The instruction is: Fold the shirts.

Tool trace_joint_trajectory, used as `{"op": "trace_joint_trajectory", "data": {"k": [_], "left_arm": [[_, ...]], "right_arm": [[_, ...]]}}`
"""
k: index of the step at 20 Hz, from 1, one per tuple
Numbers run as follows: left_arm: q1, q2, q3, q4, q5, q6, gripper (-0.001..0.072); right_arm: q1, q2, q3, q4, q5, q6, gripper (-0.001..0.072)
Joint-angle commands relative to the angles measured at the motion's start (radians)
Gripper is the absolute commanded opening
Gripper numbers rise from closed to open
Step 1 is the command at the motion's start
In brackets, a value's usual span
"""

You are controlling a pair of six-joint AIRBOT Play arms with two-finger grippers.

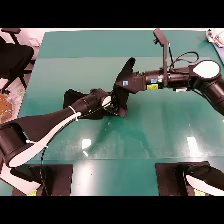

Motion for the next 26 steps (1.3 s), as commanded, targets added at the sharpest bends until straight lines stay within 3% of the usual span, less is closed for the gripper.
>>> {"op": "trace_joint_trajectory", "data": {"k": [1, 5, 11, 17, 26], "left_arm": [[0.001, -0.003, 0.011, 0.041, -0.043, 0.031, 0.0024], [0.001, -0.003, 0.031, 0.040, -0.047, 0.104, 0.0024], [0.056, 0.030, 0.032, 0.060, -0.045, 0.100, 0.0023], [0.215, 0.139, 0.032, 0.013, -0.185, 0.264, 0.0022], [0.431, 0.187, 0.032, 0.041, -0.198, 0.277, 0.0023]], "right_arm": [[0.001, -0.033, 0.025, -0.010, 0.037, 0.011, 0.0025], [0.002, -0.075, 0.025, 0.008, 0.056, 0.017, 0.0025], [-0.001, -0.077, 0.025, -0.001, 0.055, 0.016, 0.0025], [-0.005, -0.077, 0.025, 0.000, 0.019, 0.015, 0.0025], [-0.075, -0.080, 0.064, 0.007, 0.053, 0.034, 0.0024]]}}
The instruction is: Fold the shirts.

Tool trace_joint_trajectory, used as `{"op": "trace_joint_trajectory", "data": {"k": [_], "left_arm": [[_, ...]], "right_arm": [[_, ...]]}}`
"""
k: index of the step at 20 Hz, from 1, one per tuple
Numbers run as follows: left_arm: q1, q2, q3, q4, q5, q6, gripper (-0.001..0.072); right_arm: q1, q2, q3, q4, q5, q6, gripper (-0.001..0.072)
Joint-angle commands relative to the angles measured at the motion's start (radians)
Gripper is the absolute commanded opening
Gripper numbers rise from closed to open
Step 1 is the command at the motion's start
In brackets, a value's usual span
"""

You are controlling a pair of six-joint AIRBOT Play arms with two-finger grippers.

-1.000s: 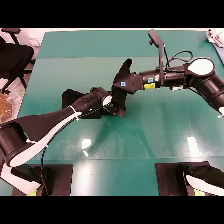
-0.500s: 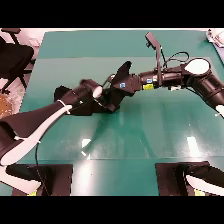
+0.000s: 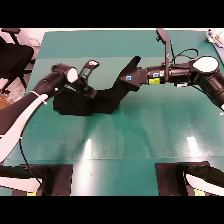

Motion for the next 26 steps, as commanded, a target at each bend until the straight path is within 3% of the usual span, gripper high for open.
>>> {"op": "trace_joint_trajectory", "data": {"k": [1, 10, 19, 23, 26], "left_arm": [[0.114, 0.021, 0.001, 0.003, -0.008, 0.007, 0.0023], [0.375, 0.136, 0.001, 0.009, -0.053, 0.010, 0.0024], [0.431, 0.180, 0.001, -0.008, -0.109, 0.011, 0.0024], [0.431, 0.180, 0.001, -0.008, -0.116, 0.011, 0.0024], [0.431, 0.180, 0.001, -0.009, -0.116, 0.011, 0.0024]], "right_arm": [[0.008, -0.047, 0.068, 0.000, 0.038, 0.023, 0.0024], [0.224, -0.425, 0.473, -0.001, 0.034, 0.110, 0.0025], [0.362, -0.800, 0.834, 0.000, -0.011, 0.262, 0.0025], [0.400, -0.836, 0.800, 0.003, -0.134, 0.297, 0.0025], [0.413, -0.836, 0.778, 0.003, -0.139, 0.301, 0.0037]]}}
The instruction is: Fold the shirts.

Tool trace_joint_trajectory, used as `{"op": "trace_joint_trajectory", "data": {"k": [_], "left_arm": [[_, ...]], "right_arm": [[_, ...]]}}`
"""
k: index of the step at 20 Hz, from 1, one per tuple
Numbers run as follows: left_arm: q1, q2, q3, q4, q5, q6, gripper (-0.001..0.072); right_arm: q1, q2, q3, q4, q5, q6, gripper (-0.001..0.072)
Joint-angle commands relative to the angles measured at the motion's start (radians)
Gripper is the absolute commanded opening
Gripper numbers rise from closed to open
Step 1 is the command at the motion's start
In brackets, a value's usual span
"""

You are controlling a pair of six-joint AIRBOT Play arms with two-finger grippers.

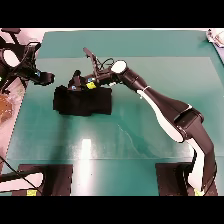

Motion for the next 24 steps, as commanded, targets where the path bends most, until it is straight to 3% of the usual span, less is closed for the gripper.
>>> {"op": "trace_joint_trajectory", "data": {"k": [1, 2, 3, 7, 10, 11, 12, 14, 16, 18, 20, 24], "left_arm": [[0.002, 0.001, 0.001, -0.002, -0.003, 0.000, 0.0024], [0.002, 0.001, 0.001, -0.002, -0.003, 0.000, 0.0025], [0.002, 0.001, 0.001, -0.004, -0.003, 0.000, 0.0024], [0.002, 0.002, 0.001, -0.047, -0.008, 0.000, 0.0025], [0.002, 0.006, 0.001, -0.047, -0.013, 0.004, 0.0024], [0.002, 0.010, 0.001, -0.043, -0.021, 0.008, 0.0024], [0.002, 0.014, 0.001, -0.034, -0.028, 0.008, 0.0024], [0.002, 0.028, 0.001, -0.029, -0.035, 0.008, 0.0025], [0.002, 0.053, 0.001, -0.027, -0.028, 0.009, 0.0025], [0.002, 0.088, 0.001, -0.037, -0.032, 0.038, 0.0024], [0.002, 0.131, 0.001, -0.071, -0.054, 0.061, 0.0024], [0.002, 0.237, 0.001, -0.179, -0.140, 0.106, 0.0025]], "right_arm": [[0.023, -0.015, -0.008, 0.002, -0.051, 0.016, 0.0133], [0.023, -0.016, 0.002, 0.002, -0.067, 0.016, 0.0333], [0.024, -0.016, 0.012, 0.004, -0.089, 0.016, 0.0412], [0.027, -0.016, 0.030, 0.190, -0.232, -0.048, 0.0411], [0.004, -0.010, 0.030, 0.306, -0.233, -0.150, 0.0414], [-0.016, 0.000, 0.029, 0.296, -0.199, -0.153, 0.0472], [-0.045, 0.020, 0.020, 0.262, -0.153, -0.148, 0.0534], [-0.121, 0.095, -0.034, 0.089, -0.054, -0.015, 0.0535], [-0.209, 0.208, -0.122, -0.221, 0.058, 0.185, 0.0535], [-0.280, 0.330, -0.234, -0.490, 0.163, 0.311, 0.0593], [-0.333, 0.416, -0.349, -0.560, 0.219, 0.314, 0.0640], [-0.402, 0.477, -0.591, -0.550, 0.154, 0.224, 0.0677]]}}
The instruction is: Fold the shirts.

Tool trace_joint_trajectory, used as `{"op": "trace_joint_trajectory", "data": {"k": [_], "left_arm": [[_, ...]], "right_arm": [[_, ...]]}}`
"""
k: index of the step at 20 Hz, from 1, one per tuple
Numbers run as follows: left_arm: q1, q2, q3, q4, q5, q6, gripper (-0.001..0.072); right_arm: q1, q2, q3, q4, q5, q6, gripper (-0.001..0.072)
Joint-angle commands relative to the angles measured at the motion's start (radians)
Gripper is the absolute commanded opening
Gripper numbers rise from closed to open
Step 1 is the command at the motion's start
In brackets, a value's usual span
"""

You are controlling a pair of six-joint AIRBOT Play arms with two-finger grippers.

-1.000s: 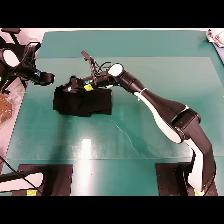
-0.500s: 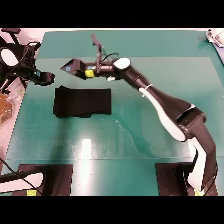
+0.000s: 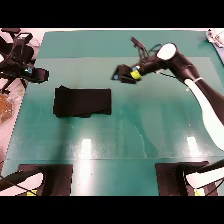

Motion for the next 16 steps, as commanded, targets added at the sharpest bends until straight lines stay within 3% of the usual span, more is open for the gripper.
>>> {"op": "trace_joint_trajectory", "data": {"k": [1, 4, 7, 16], "left_arm": [[0.000, 0.101, 0.001, -0.107, -0.077, 0.036, 0.0024], [0.000, 0.212, 0.001, -0.213, -0.100, 0.042, 0.0025], [0.000, 0.295, 0.001, -0.243, -0.111, 0.034, 0.0026], [0.000, 0.326, 0.001, -0.248, -0.174, 0.034, 0.0025]], "right_arm": [[-0.057, 0.058, -0.212, -0.068, -0.040, -0.044, 0.0689], [-0.057, 0.026, -0.343, 0.106, -0.171, -0.220, 0.0688], [-0.035, -0.087, -0.344, 0.346, -0.181, -0.396, 0.0689], [0.126, -0.334, -0.067, 0.397, -0.155, -0.405, 0.0688]]}}
